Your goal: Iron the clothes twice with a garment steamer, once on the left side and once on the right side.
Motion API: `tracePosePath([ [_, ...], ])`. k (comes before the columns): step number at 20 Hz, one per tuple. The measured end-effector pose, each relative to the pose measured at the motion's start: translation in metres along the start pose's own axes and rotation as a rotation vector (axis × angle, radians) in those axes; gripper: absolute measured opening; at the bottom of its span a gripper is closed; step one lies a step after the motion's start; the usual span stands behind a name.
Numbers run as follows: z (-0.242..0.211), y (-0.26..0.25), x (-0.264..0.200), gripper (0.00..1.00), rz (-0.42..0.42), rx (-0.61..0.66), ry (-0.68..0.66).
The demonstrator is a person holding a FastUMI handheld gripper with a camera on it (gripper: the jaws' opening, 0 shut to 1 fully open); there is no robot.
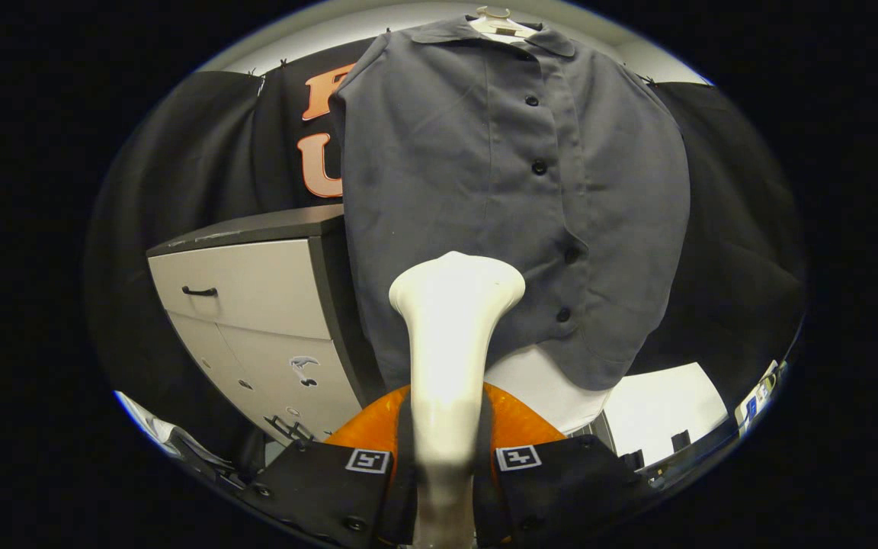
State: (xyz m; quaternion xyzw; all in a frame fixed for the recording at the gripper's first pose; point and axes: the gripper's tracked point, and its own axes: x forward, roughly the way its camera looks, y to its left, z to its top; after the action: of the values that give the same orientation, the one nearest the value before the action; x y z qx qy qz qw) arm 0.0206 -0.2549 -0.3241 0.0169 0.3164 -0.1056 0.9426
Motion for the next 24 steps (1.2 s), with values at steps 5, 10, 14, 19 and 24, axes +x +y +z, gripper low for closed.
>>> tracePosePath([
  [5,-0.013,0.003,0.0,0.37,-0.001,0.0,0.032],
  [10,-0.001,-0.005,-0.024,0.37,-0.033,-0.01,0.034],
  [14,0.042,-0.009,-0.059,0.37,-0.057,-0.007,-0.058],
  [19,0.141,-0.022,-0.116,0.37,-0.106,-0.023,-0.275],
  [24,0.227,-0.05,-0.145,0.36,-0.166,-0.053,-0.452],
])
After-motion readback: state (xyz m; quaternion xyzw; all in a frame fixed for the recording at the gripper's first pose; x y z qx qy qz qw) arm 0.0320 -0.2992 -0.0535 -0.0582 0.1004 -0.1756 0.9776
